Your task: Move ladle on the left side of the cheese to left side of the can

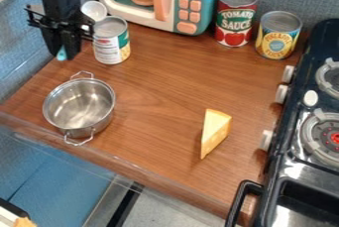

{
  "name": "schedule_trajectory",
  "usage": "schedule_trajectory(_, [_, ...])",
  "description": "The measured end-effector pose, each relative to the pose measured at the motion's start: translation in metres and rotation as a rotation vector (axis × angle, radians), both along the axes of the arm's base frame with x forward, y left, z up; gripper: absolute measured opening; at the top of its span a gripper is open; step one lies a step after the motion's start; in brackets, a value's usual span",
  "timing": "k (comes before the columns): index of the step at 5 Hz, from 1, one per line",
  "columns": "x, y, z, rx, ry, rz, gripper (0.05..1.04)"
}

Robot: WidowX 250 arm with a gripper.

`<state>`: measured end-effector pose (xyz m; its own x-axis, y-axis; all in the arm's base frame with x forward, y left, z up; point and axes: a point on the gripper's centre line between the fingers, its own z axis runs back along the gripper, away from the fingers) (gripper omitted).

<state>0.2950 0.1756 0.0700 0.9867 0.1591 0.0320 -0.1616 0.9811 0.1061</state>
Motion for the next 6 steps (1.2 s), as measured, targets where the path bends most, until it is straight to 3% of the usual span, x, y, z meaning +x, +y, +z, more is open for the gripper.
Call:
schedule_trajectory(1, [0.013, 0.029, -0.003, 0.027, 0.012, 0.010, 0.325])
schedule_trajectory(3, [0.027, 0.056, -0.029, 0.063, 0.081, 0.024, 0.325])
schedule_trajectory(4, [0.032, 0.045, -0.038, 0.054, 0.094, 0.001, 0.325])
schedule_trajectory(5, [0.037, 0.011, -0.051, 0.033, 0.114, -0.060, 0.325])
schedule_trajectory(6, [0.042, -0.025, -0.037, 0.029, 0.090, -0.119, 0.325])
